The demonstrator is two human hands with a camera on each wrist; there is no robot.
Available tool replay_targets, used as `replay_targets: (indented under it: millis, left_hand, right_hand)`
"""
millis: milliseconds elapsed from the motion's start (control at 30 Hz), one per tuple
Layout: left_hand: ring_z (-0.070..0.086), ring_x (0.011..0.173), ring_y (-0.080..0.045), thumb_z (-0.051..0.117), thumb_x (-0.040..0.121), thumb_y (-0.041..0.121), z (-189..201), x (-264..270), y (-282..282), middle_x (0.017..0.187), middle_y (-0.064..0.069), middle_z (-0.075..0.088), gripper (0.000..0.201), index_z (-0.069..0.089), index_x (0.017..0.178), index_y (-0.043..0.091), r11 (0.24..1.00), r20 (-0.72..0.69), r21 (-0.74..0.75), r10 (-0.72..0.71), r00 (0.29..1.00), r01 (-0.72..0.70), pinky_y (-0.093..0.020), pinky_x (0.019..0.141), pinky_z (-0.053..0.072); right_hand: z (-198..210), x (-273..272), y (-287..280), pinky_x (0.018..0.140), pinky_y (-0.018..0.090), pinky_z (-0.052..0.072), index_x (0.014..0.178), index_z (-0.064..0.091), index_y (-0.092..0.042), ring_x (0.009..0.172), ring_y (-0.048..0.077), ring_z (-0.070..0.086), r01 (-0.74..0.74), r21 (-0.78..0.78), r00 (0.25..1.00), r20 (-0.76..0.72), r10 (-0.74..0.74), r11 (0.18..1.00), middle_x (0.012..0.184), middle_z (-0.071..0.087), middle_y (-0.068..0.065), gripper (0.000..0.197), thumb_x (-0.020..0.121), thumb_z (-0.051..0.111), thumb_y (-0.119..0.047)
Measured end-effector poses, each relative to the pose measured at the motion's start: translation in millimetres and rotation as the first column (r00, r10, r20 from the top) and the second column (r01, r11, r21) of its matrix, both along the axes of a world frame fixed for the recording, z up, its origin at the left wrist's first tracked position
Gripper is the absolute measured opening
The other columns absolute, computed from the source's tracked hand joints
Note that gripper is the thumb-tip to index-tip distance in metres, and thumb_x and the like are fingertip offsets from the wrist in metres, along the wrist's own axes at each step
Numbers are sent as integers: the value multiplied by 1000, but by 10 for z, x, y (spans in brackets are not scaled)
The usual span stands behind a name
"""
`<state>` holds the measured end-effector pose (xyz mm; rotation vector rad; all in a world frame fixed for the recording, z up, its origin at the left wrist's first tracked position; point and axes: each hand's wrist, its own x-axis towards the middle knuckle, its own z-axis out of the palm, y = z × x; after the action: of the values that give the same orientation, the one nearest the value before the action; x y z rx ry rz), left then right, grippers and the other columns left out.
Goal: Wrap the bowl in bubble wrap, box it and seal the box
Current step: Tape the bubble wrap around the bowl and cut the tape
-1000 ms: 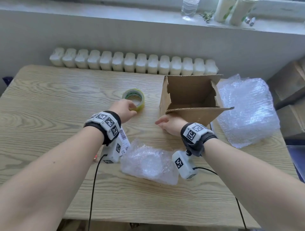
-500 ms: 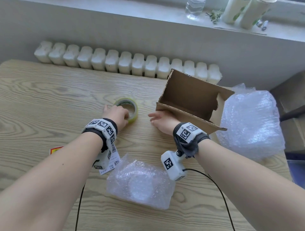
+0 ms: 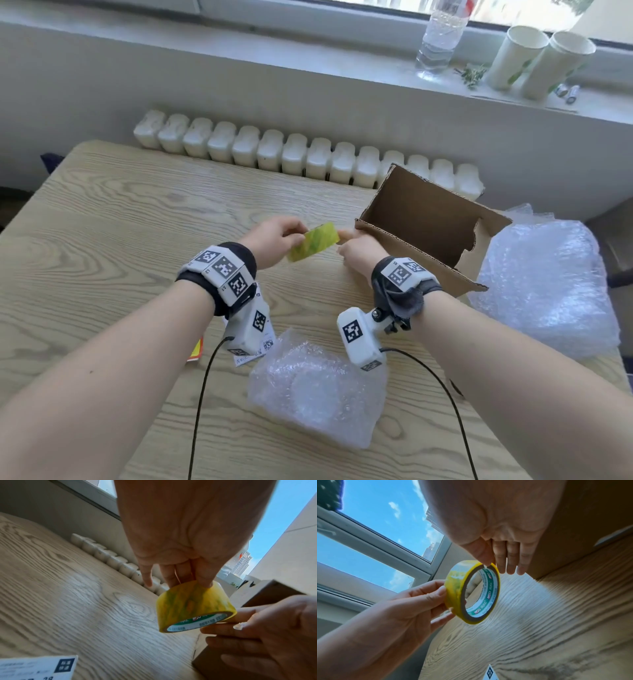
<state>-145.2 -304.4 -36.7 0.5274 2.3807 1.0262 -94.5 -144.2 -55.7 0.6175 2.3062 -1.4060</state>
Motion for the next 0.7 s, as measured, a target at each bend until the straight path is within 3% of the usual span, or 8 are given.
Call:
replay_targets:
  millis: [100, 167, 233, 333, 433, 533, 600, 700]
  left_hand:
    - [54, 92, -14, 52, 95, 9, 83, 75, -61, 95, 0, 60, 14, 64, 102, 8, 1000, 4, 21, -5, 1000, 5, -26, 85, 41]
    - [55, 92, -14, 51, 95, 12, 139, 126, -99, 95, -1, 61, 13, 63, 99, 12, 1000, 0, 8, -6, 1000, 6, -27, 84, 42]
    - [55, 91, -15, 51, 96, 15, 193, 176, -137, 95, -2, 62, 12, 62, 97, 14, 1000, -6, -4, 0, 1000, 0, -31, 85, 43]
    - [55, 91, -18, 49, 96, 17, 312, 262, -178, 96, -5, 63, 17, 64, 101, 9, 999, -36, -36, 1, 999, -2, -32, 83, 44]
    - [55, 87, -16, 49, 97, 20, 467, 356, -220, 92, -2, 62, 21, 66, 101, 9, 999, -56, -53, -12, 998, 9, -27, 71, 43]
    - [55, 78, -16, 48, 98, 24, 623, 469, -257, 85, -4, 63, 25, 67, 96, 8, 1000, -20, 24, -13, 1000, 13, -26, 68, 43]
    - [56, 71, -16, 49, 97, 26, 737, 559, -258, 78, -3, 62, 25, 66, 90, 8, 995, 9, 95, -9, 1000, 8, -28, 69, 45]
    - [57, 68, -12, 53, 95, 28, 894, 659, -252, 75, -1, 63, 24, 66, 89, 10, 989, 26, 149, -2, 1000, -2, -24, 68, 47]
  right_hand:
    - [89, 67, -24, 78, 24, 45, 120, 65, -18, 91, 17, 54, 62, -14, 997, -34, -62, 998, 110, 65, 9, 53, 84, 36, 9]
    - [176, 137, -95, 97, 30, 46, 119, 67, -18, 106, 18, 58, 78, 3, 994, -76, -78, 997, 117, 66, 4, 54, 82, 37, 8]
    - [272, 215, -186, 103, 36, 45, 118, 68, -21, 114, 19, 58, 83, 18, 990, -115, -80, 996, 121, 67, 1, 54, 81, 40, 6]
    - [438, 327, -287, 103, 38, 44, 117, 68, -19, 117, 20, 57, 90, 11, 983, -164, -87, 996, 123, 65, 3, 48, 82, 44, 3]
    - [606, 442, -340, 102, 39, 46, 121, 66, -17, 114, 18, 60, 48, 37, 973, -226, -38, 998, 124, 65, 2, 47, 80, 53, 2]
    - [763, 556, -387, 92, 38, 52, 127, 59, -29, 102, 16, 62, -85, 248, 963, -227, 143, 965, 121, 62, -3, 59, 74, 70, -6]
    - [860, 641, -401, 86, 34, 51, 115, 63, -29, 97, 18, 60, -120, 452, 949, -209, 235, 884, 110, 64, -4, 46, 72, 76, -16]
    - [973, 742, -359, 79, 26, 44, 108, 64, -22, 93, 15, 57, -48, 480, 948, -254, 191, 876, 101, 62, -4, 36, 75, 77, -21]
